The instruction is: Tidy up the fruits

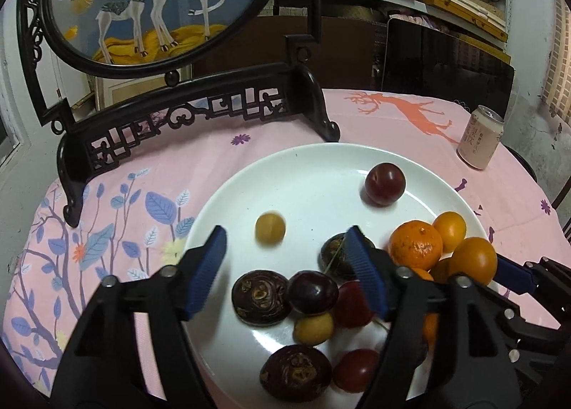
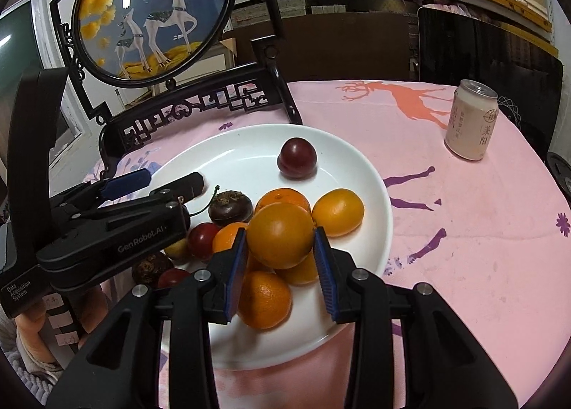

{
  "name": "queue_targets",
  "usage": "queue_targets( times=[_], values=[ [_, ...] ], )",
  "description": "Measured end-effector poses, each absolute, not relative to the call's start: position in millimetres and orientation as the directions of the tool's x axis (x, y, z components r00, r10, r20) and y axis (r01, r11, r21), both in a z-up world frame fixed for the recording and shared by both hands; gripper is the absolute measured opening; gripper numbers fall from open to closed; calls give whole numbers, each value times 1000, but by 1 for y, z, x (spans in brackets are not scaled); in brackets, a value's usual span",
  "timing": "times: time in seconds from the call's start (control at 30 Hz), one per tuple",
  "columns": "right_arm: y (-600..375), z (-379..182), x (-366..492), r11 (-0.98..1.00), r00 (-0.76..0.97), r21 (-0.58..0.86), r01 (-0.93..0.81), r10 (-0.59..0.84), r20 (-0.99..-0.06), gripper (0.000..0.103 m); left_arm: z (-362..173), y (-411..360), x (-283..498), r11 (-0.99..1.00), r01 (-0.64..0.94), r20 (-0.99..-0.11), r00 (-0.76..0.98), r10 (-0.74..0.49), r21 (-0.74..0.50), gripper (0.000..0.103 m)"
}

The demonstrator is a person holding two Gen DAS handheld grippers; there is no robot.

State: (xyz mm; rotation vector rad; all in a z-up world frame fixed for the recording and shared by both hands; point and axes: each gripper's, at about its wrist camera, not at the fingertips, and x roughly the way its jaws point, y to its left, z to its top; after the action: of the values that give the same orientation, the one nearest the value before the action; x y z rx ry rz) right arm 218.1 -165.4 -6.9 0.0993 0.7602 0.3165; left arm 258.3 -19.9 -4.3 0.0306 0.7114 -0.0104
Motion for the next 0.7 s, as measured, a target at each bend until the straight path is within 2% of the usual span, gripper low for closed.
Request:
queue_targets(
  times=[0.07,0.1,0.17,0.43,0.6,0.7],
  values=[
    [-168,-3,216,945,686,219,-244,327,-650,38,-2,-20,253,999,14,-647,762,13,36,85],
    [-169,2,213,943,695,225,-246,333,-637,41,0,-20,251,999,9,-644,765,18,39,86],
    [-170,12,205,944,719,220,-247,331,-612,62,5,-17,245,999,-5,-639,768,27,36,89],
    [-163,42,167,949,780,163,-269,314,-541,62,14,-15,212,999,-13,-649,760,35,38,95],
    [-165,46,135,957,810,133,-258,290,-509,67,12,-14,174,998,-9,-649,760,43,56,99],
    [-167,42,117,966,821,113,-232,257,-510,79,12,-11,153,1000,0,-651,759,18,27,100]
  ],
)
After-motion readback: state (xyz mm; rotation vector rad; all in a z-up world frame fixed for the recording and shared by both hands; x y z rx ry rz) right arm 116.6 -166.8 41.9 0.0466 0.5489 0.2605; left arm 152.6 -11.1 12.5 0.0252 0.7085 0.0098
